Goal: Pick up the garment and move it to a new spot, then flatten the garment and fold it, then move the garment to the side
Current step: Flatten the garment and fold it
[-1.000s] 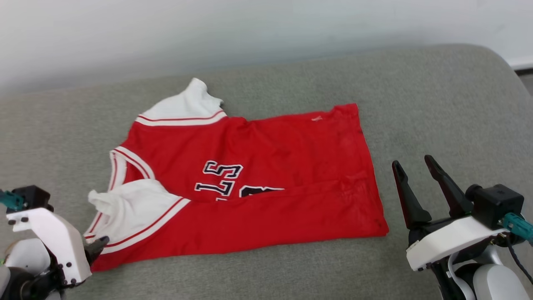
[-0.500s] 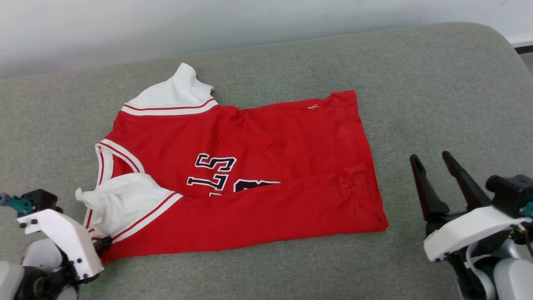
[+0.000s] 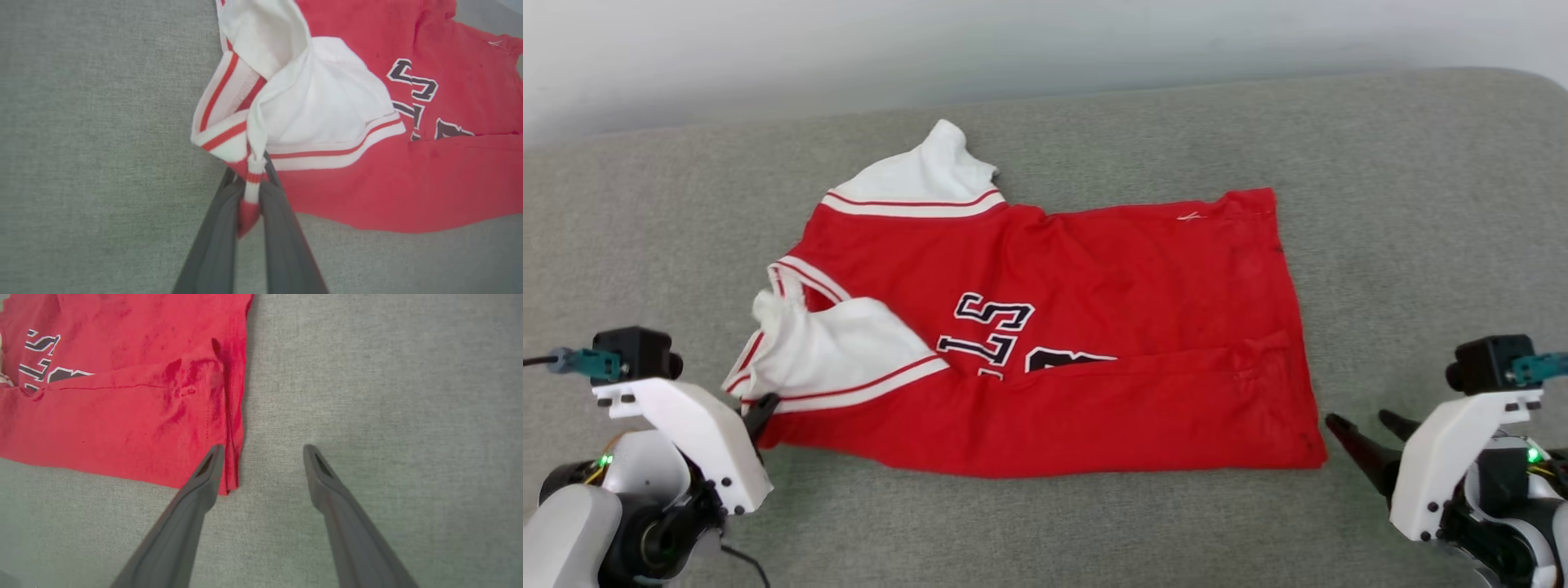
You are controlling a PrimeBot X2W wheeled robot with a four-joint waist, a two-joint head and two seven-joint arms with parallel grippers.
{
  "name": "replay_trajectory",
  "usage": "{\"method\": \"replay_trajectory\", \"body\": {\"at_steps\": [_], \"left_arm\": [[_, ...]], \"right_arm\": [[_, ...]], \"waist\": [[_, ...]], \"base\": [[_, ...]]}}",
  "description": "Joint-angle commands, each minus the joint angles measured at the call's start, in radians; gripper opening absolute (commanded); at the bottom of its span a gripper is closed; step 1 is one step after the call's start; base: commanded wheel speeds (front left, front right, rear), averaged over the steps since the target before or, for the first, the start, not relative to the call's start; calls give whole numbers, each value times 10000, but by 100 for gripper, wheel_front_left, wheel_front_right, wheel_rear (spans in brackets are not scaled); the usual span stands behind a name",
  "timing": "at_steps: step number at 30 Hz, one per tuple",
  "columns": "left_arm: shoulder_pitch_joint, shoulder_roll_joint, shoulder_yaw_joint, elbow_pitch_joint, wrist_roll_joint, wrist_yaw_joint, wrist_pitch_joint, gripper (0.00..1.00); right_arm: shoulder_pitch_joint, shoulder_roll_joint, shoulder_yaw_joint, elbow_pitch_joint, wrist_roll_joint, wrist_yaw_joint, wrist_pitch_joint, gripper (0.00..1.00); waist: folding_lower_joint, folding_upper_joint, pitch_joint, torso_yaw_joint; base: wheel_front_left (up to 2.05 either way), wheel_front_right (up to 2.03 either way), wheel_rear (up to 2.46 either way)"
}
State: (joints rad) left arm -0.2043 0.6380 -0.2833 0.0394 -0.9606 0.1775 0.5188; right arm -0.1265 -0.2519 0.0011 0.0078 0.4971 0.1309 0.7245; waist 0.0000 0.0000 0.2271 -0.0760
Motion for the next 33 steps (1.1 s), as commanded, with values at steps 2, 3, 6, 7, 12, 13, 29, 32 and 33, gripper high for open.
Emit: {"method": "replay_trajectory", "body": {"at_steps": [2, 3, 6, 7, 12, 13, 29, 32, 33], "left_arm": [[-131, -41, -55, -311, 156, 97, -94, 0], [-169, -64, -108, -468, 207, 133, -102, 0], [-257, -103, -198, -811, 352, 224, -120, 0], [-271, -126, -229, -893, 377, 248, -131, 0], [-239, -180, -311, -1099, 470, 284, -200, 0], [-211, -189, -323, -1111, 468, 276, -198, 0], [772, -293, -163, -1066, 41, 106, -596, 0], [1068, -296, -148, -1088, -15, 154, -675, 0], [1208, -299, -123, -1111, -28, 189, -700, 0]], "right_arm": [[-275, 104, 99, 135, 111, -3, 275, 100], [-361, 145, 166, 245, 141, -3, 330, 100], [-685, 285, 376, 761, 245, -3, 309, 100], [-789, 313, 461, 971, 290, -3, 282, 100], [-962, 569, 998, 2154, 651, -3, 451, 44], [-968, 573, 1098, 2327, 705, -3, 456, 22], [-1474, -385, 2015, 2229, 1212, -2, -403, 0], [-1334, -486, 2207, 2085, 1300, -2, -482, 0], [-1273, -504, 2275, 2048, 1335, -3, -485, 0]], "waist": [[0, 0, 171, 216], [0, 0, 236, 277], [0, 0, 409, 424], [0, 0, 453, 468], [0, 0, 580, 604], [0, 0, 588, 624], [0, 0, -492, 459], [0, 0, -946, 484], [0, 0, -1110, 495]], "base": [[0, 0, 0], [0, 0, 0], [0, 0, 0], [0, 0, 0], [0, 0, 0], [0, 0, 0], [0, 0, 0], [0, 0, 0], [0, 0, 0]]}}
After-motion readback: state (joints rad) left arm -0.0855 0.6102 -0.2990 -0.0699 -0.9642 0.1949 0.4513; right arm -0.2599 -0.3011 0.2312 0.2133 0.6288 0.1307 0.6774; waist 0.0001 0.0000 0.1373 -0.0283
